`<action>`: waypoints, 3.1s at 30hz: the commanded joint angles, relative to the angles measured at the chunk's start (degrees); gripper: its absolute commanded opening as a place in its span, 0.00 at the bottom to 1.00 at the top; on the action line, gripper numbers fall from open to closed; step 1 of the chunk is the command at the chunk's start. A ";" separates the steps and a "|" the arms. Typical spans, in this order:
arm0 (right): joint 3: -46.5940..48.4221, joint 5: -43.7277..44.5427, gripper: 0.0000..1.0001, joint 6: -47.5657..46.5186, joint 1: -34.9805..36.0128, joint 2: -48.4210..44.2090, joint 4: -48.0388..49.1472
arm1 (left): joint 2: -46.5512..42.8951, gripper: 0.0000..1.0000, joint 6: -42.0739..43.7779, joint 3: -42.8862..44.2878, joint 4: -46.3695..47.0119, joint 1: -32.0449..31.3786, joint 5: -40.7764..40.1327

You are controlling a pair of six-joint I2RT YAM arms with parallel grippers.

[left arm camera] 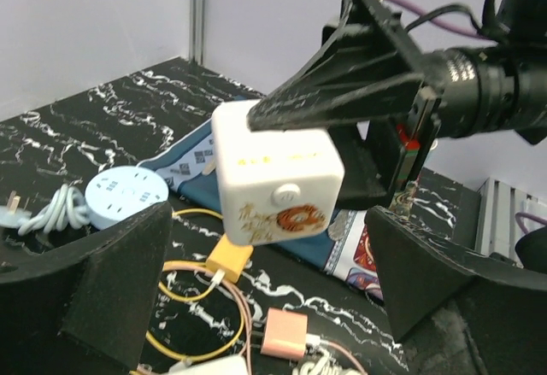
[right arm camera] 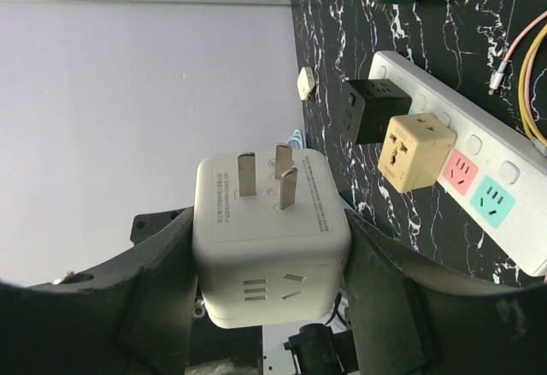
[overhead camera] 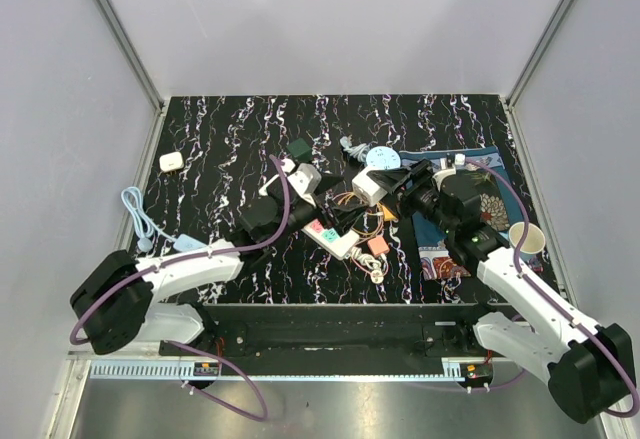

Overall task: Insert the plug
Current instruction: Pick up the plug from the center of the board, then insert the plug into the socket.

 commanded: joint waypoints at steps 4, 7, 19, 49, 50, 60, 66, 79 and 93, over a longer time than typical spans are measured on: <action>-0.65 5.09 0.05 4.37 0.61 -3.00 3.52 | 4.72 0.99 1.62 5.48 10.12 -3.19 -5.96; -0.83 5.53 0.06 5.16 0.70 -2.91 3.87 | 6.39 0.99 1.71 6.19 11.01 -4.16 -8.16; -1.35 5.18 0.05 6.74 1.23 -1.06 6.85 | 10.96 0.98 2.41 8.91 11.71 -6.45 -15.81; 0.40 10.63 1.00 -9.15 0.88 -5.72 -0.87 | 3.33 0.00 5.31 6.71 -4.05 -6.62 -20.02; 1.62 11.94 1.00 -10.56 0.53 -5.72 -2.01 | 1.49 0.00 4.96 7.33 -7.33 -6.62 -20.55; 10.51 20.64 1.00 -36.75 -0.53 -6.77 -21.42 | -2.93 0.00 -1.10 22.00 -54.97 -2.24 -18.37; 12.79 25.39 1.00 -48.27 -0.62 -8.36 -27.59 | 2.60 0.00 -2.25 31.66 -75.52 2.06 -8.71; 12.88 26.10 1.00 -56.45 -0.62 -9.59 -30.58 | 23.42 0.00 -1.72 49.43 -95.16 4.36 2.30; 9.64 25.48 1.00 -57.86 -0.62 -10.64 -31.11 | 32.58 0.00 -0.05 54.53 -99.03 4.98 1.60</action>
